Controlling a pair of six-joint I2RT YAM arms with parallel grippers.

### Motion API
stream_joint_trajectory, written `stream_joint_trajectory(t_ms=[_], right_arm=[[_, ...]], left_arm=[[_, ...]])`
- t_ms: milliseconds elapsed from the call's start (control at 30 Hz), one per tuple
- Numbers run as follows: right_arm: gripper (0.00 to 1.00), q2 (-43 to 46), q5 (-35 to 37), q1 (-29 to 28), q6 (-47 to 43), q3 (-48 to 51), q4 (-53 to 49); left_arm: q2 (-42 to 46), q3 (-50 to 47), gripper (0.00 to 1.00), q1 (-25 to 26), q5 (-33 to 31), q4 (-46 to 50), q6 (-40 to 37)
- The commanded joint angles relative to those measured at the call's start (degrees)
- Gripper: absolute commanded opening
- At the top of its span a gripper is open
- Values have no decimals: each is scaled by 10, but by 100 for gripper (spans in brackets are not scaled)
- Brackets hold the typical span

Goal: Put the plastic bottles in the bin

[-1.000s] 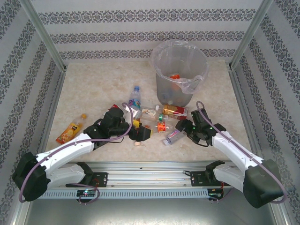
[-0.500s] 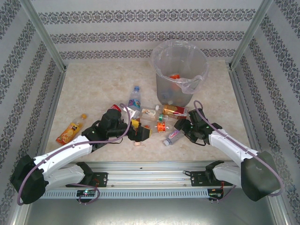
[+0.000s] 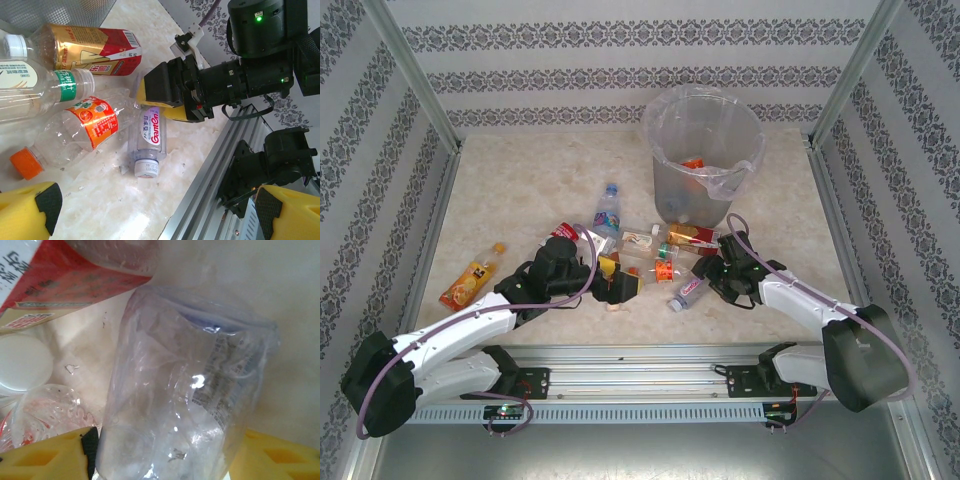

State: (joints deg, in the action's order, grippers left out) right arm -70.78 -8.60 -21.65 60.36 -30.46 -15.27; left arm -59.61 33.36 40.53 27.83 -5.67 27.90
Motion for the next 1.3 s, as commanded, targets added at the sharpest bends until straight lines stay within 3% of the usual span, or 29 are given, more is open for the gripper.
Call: stream_joint_trajectory(t_ms=[0, 133, 467, 700, 933, 1267], right_arm=[[60, 2, 16, -6, 5, 11, 14], [50, 29, 20, 3, -8, 12, 4], [48, 210, 68, 40, -115, -33, -130], [47, 266, 73, 51, -202, -127, -198], [47, 235, 82, 52, -287, -292, -223], [47, 61, 114, 54, -391, -561, -227]], left_arm=[[15, 3, 100, 6, -6, -21, 3], [15, 5, 100, 6, -6, -25, 4], [32, 6, 100, 6, -17, -43, 20], [35, 14, 100, 5, -18, -52, 31], [44, 23, 100, 4, -21, -45, 34], [51, 19, 100, 3, -24, -43, 37]])
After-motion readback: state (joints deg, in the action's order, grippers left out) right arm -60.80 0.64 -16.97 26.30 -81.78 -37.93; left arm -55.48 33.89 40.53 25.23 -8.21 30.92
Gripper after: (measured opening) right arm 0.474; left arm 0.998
